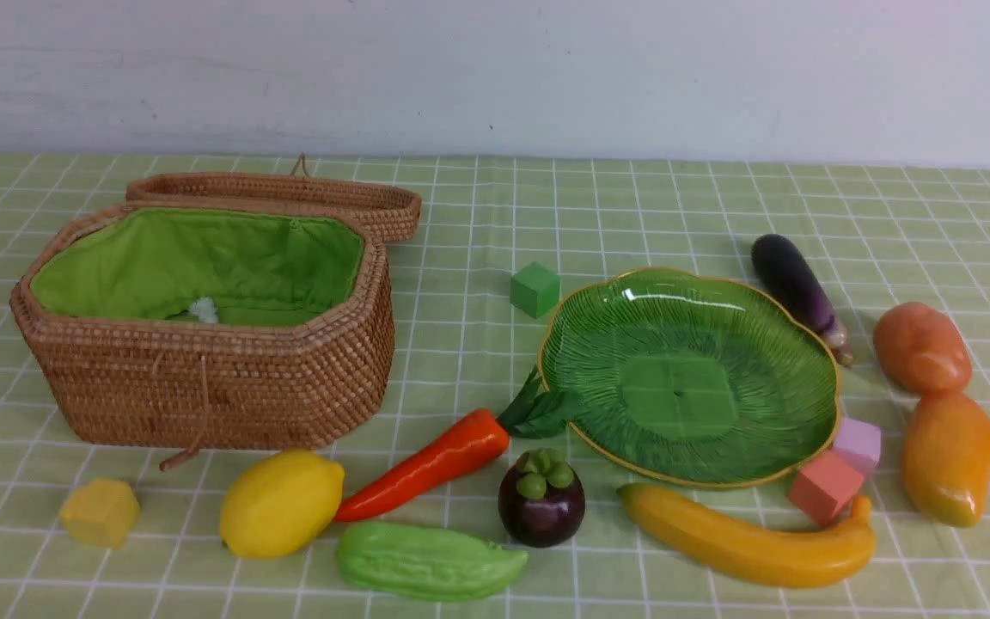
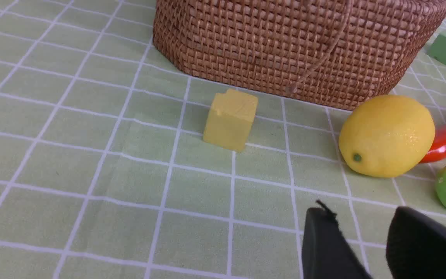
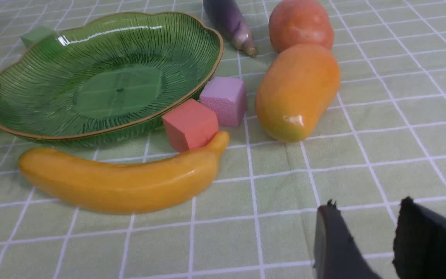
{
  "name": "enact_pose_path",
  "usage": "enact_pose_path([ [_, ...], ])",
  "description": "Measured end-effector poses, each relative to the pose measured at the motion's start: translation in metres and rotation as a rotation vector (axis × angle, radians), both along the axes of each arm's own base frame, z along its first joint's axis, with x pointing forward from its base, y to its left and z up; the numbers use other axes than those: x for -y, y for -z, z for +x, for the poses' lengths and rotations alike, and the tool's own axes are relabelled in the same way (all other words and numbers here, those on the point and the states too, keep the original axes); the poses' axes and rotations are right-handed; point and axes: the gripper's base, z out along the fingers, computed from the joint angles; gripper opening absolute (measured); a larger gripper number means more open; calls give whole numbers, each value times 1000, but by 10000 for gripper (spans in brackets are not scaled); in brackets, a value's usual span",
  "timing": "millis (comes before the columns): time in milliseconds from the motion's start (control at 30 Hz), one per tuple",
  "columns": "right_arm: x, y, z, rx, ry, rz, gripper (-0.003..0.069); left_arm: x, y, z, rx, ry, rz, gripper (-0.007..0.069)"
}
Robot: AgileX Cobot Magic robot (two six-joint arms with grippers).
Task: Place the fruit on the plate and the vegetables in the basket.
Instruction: Grab a lemon with your left arm and place it on the plate on the right
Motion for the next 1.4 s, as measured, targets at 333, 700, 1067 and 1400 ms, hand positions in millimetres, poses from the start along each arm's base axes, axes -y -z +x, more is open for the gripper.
enact_pose_path([
  [333,0,0,0,0,0,0,241,0,0,0,0,0,0,239],
  [700,0,0,0,0,0,-2,241,0,0,0,0,0,0,239],
  [1067,0,0,0,0,0,-2,241,0,0,0,0,0,0,239],
  [1400,0,0,0,0,0,-2,241,1,-10,2,107,-15,-90,239],
])
